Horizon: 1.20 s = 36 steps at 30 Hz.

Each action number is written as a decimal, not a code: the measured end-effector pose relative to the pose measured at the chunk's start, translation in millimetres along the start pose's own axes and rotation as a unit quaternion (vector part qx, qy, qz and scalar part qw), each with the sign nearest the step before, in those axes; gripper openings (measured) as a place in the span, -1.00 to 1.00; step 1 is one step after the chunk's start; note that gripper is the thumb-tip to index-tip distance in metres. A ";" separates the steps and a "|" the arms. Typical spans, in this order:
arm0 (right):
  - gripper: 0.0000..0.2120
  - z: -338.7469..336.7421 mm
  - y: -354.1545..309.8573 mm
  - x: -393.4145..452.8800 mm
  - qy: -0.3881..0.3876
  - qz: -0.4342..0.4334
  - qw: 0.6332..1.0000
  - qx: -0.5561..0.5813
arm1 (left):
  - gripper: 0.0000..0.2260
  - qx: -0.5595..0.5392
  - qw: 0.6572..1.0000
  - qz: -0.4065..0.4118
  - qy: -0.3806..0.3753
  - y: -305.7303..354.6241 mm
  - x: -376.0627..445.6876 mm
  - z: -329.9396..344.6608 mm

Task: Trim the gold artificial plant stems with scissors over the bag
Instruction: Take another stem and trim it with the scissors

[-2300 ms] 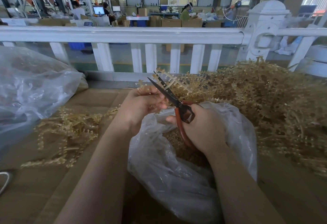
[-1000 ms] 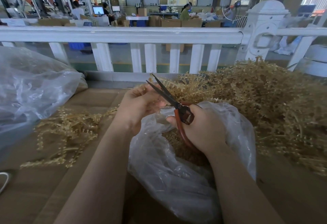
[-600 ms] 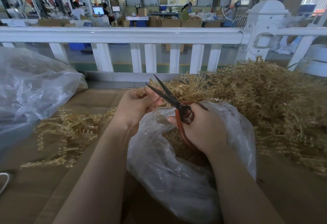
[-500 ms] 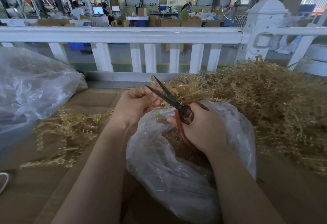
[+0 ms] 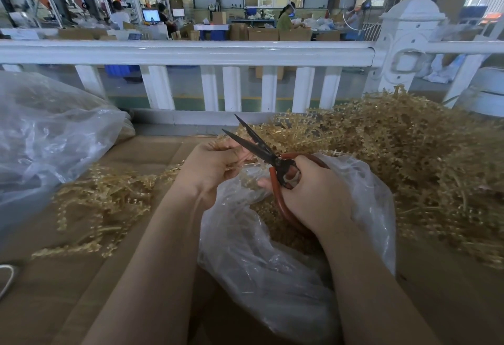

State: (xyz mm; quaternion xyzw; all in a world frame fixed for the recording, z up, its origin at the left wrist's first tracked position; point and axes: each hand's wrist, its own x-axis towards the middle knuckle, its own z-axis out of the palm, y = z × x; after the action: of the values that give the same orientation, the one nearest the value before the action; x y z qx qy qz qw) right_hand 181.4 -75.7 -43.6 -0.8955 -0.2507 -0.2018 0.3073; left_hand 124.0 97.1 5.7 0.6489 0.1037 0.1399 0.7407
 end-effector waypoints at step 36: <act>-0.49 -3.4 -3.3 -2.9 0.022 -0.001 1.000 -0.011 | -0.85 0.146 0.976 0.161 0.009 -8.1 4.3 -4.1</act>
State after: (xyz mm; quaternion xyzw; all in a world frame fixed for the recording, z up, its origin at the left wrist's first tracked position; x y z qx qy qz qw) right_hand 176.6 -76.6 -41.2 -0.8939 -0.2425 -0.2248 0.3027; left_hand 127.3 101.4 -2.8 0.7566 0.0243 0.2466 0.6051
